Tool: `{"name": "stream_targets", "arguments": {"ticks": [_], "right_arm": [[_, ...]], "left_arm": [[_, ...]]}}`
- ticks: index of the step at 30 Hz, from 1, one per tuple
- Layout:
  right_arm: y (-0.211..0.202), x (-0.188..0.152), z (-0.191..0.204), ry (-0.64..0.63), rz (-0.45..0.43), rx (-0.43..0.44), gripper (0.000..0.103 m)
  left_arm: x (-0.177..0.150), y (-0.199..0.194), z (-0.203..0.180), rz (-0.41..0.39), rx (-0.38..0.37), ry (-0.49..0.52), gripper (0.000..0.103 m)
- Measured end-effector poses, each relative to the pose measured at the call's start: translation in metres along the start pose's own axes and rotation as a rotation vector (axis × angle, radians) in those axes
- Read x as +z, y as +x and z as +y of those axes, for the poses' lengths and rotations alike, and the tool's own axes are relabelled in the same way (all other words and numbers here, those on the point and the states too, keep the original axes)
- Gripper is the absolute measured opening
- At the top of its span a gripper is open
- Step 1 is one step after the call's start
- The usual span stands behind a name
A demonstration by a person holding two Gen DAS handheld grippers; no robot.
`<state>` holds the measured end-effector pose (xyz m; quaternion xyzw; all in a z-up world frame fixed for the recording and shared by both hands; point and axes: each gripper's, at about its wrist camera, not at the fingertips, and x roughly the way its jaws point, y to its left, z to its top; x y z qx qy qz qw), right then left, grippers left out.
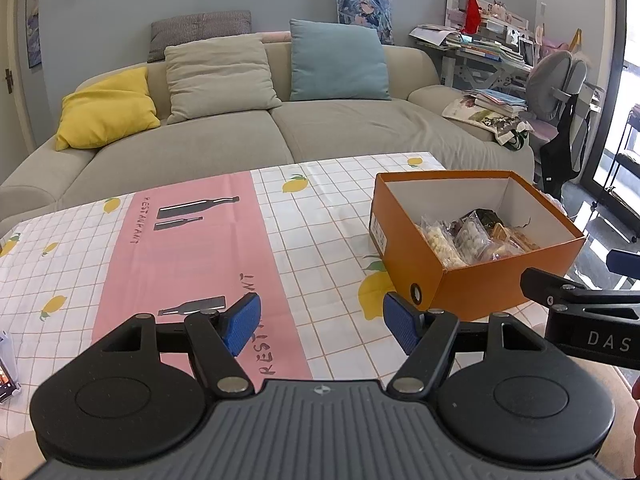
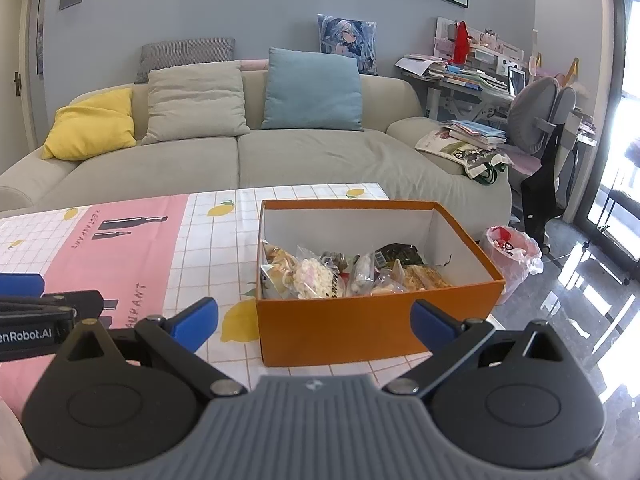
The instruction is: Organize snacks
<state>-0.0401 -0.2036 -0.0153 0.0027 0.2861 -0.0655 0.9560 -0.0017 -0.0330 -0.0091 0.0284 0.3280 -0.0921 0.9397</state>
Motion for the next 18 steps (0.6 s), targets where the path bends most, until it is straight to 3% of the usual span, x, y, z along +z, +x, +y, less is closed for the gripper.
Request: {"name": "stream_targets", "arguments": {"ticks": [18], "right_arm": [[0.0023,-0.0028,0.0025,-0.013,0.022,0.006,0.100]], "left_arm": [[-0.0018,0.0013,0.0065,0.002,0.003,-0.010,0.082]]}}
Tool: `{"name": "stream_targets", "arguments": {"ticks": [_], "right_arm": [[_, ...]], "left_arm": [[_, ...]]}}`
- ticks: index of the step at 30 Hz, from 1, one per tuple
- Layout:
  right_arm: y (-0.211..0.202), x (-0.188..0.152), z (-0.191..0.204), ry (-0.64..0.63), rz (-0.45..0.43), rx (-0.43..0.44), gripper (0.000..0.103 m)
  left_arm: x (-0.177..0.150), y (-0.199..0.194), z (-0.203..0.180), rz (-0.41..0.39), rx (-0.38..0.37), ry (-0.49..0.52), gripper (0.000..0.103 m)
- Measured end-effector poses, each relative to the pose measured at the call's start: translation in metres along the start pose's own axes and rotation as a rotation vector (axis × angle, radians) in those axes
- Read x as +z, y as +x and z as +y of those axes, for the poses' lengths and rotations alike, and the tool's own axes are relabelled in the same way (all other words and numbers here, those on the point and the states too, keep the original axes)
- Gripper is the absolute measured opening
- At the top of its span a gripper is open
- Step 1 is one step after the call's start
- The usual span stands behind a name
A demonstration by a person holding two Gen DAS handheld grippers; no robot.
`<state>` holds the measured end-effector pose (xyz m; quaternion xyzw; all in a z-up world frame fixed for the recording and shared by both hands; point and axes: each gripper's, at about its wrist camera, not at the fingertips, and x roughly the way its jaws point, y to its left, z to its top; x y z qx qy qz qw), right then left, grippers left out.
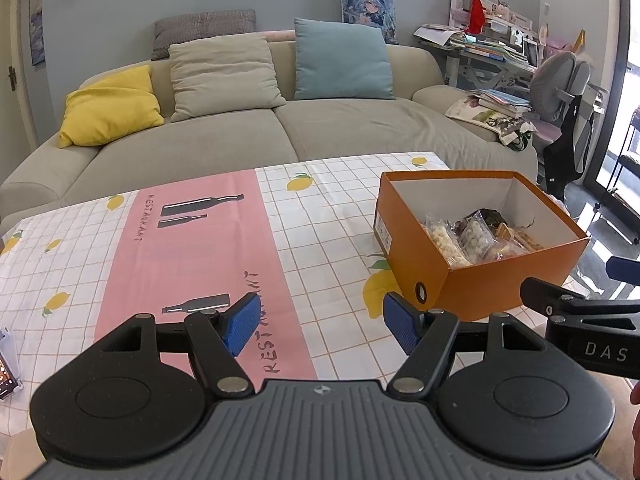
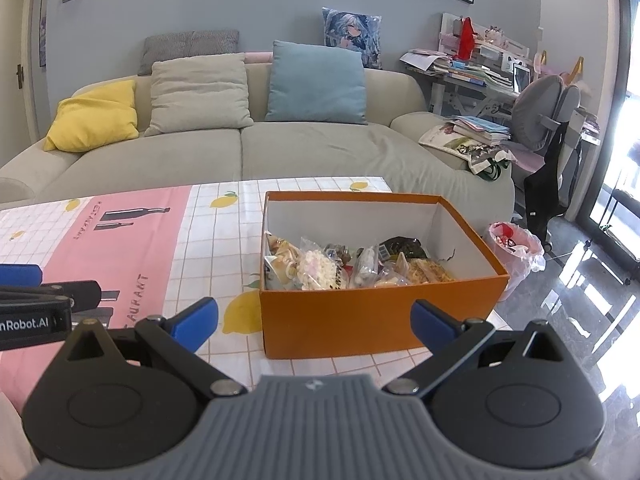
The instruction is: Organize snacks
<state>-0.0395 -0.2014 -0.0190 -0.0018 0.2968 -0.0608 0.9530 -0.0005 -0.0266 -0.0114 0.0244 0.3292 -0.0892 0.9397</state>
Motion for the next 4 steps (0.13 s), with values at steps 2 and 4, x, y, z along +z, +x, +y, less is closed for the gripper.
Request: {"name": "stream_targets", "arguments": {"ticks": [2,4], "right_arm": [[0.0007,0.0000,0.0007,-0.002,0.003,0.001,0.100],[0.0012,-0.0006,0.0013,-0.006,0.004,0.001,0.100]], "left_arm": [[0.0004,-0.0002,0.0012,0.000,0.001,-0.005,0.082],[0.0009,0.0003,0.0032,0.001,0.003,-0.010,0.083]]}}
